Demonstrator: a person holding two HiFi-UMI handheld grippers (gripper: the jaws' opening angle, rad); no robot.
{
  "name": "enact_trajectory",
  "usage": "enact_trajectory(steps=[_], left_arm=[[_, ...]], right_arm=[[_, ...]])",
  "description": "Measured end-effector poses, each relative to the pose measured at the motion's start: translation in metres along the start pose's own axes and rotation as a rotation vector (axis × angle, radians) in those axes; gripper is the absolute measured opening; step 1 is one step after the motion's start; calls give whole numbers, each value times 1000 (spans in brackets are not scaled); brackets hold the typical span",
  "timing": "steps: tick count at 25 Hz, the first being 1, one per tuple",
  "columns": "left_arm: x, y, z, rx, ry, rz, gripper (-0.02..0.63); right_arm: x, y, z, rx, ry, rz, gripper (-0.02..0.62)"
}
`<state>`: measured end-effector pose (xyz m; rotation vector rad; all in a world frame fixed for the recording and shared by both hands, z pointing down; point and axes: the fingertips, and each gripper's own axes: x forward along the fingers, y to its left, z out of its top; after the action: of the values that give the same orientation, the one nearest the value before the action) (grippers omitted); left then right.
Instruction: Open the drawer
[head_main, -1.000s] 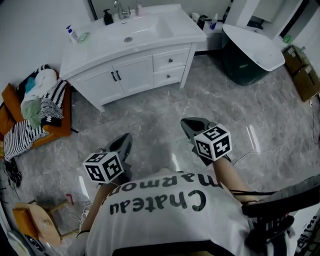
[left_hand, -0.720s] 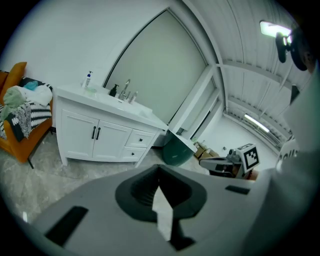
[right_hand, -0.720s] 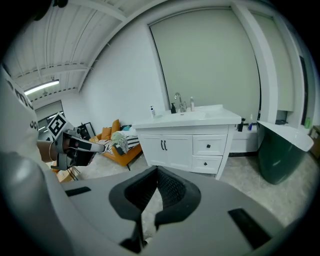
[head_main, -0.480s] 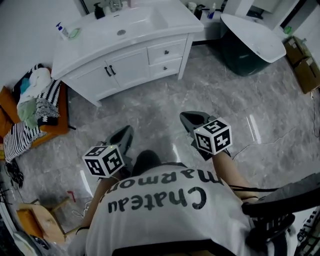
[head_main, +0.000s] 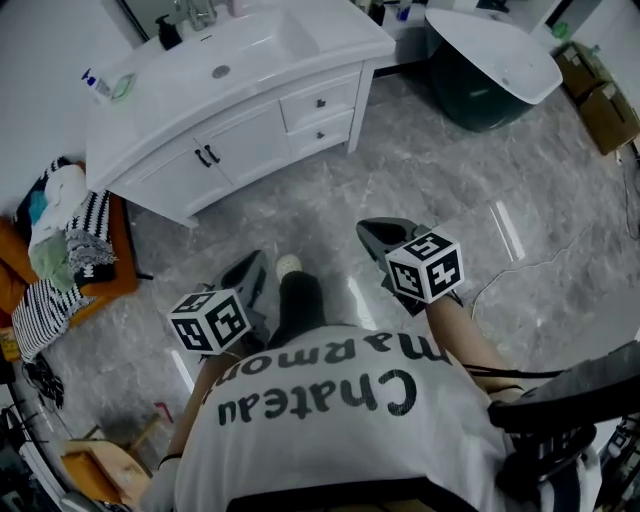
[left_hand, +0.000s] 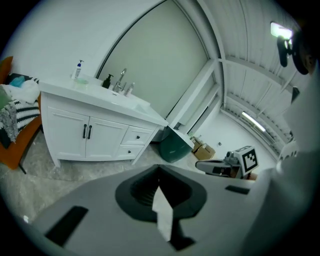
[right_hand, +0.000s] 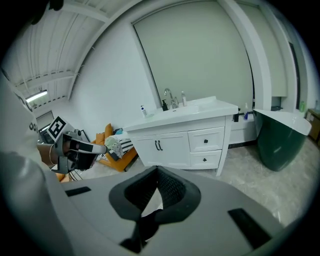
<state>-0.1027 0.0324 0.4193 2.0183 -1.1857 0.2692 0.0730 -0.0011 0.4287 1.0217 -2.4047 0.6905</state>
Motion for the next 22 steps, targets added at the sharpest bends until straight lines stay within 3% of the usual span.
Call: enact_trajectory(steps=[13,22], left_arm=[[82,30,92,86,102,-163,8],[110,70,155,149,101,-187,8]], right_arm=[[67,-30,79,61,-16,-91,9],[99,-55,123,99,-58,-174,9]])
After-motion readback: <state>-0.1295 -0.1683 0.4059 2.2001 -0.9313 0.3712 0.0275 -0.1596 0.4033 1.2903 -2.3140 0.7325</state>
